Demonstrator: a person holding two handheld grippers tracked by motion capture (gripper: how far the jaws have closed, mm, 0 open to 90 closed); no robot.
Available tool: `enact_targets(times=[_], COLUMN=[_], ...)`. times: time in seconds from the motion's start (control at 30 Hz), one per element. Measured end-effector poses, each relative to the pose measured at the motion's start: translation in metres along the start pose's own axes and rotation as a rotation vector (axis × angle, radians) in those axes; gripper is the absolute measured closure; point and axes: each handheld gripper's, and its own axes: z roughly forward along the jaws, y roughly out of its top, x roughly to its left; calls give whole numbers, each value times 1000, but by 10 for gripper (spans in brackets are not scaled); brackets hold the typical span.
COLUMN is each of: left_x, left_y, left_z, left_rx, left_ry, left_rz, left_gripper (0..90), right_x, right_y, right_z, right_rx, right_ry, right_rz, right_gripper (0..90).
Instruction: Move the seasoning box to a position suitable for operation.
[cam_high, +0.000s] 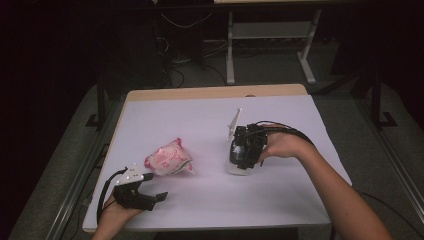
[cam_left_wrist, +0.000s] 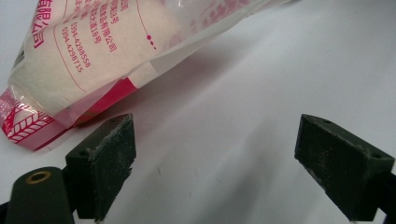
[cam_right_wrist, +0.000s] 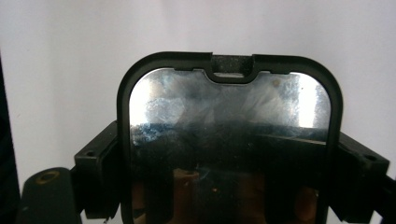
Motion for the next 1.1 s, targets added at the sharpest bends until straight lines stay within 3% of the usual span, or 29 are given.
enact_targets(times=[0.07,0.57,1.1], left_x=[0,-2,-3], left_y=[0,1,1], left_z=[0,1,3], left_rx=[-3,1,8], left_ry=[3,-1,-10], left_rz=[1,5,3], left_gripper=[122,123,123], right_x=[6,38,43], right_y=[0,5,11], right_z=[2,20,28], right_rx=[-6,39,29], right_ry=[22,60,70], right_rz=[-9,-69,-86], right_gripper=[150,149,148])
